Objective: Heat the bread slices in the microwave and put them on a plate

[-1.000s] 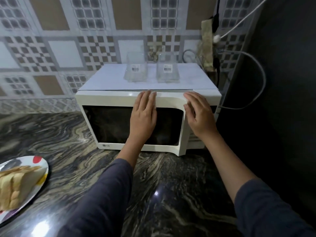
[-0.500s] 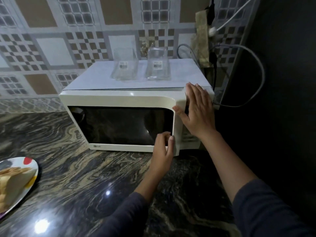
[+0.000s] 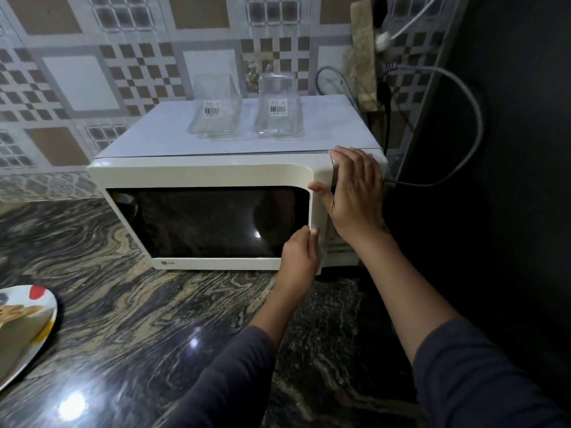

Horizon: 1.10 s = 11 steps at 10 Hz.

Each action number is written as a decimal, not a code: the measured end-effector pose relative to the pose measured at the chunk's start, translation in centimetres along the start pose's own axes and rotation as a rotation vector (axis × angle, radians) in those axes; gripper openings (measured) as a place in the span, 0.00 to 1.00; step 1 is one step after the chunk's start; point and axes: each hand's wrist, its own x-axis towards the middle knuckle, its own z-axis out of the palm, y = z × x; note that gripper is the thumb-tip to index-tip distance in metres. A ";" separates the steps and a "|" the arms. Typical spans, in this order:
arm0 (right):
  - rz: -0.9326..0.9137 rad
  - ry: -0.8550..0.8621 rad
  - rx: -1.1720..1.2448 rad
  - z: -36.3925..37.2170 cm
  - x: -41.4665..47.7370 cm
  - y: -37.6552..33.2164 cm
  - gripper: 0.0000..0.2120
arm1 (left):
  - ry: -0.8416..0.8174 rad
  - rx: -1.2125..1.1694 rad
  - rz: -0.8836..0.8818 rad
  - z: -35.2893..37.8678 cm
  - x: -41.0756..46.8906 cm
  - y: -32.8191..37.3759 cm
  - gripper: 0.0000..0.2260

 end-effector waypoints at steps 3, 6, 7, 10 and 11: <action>0.009 0.005 -0.019 0.3 0.3 -0.2 0.33 | 0.033 0.027 -0.015 0.5 0.7 0.1 0.14; 0.031 -0.001 -0.078 0.6 -0.1 -0.4 0.29 | -0.069 0.010 -0.012 -0.3 1.7 0.3 0.13; 0.057 -0.087 -0.067 0.3 -0.7 -0.7 0.29 | -0.126 0.038 -0.015 -0.8 1.7 0.8 0.15; 0.251 -0.386 0.160 -1.3 -9.6 -2.6 0.27 | -0.194 0.315 -0.038 -3.9 -1.6 -2.7 0.15; 0.356 -0.747 0.149 -1.3 -15.5 -3.2 0.27 | -0.302 0.458 -0.139 -4.3 -5.2 -5.4 0.19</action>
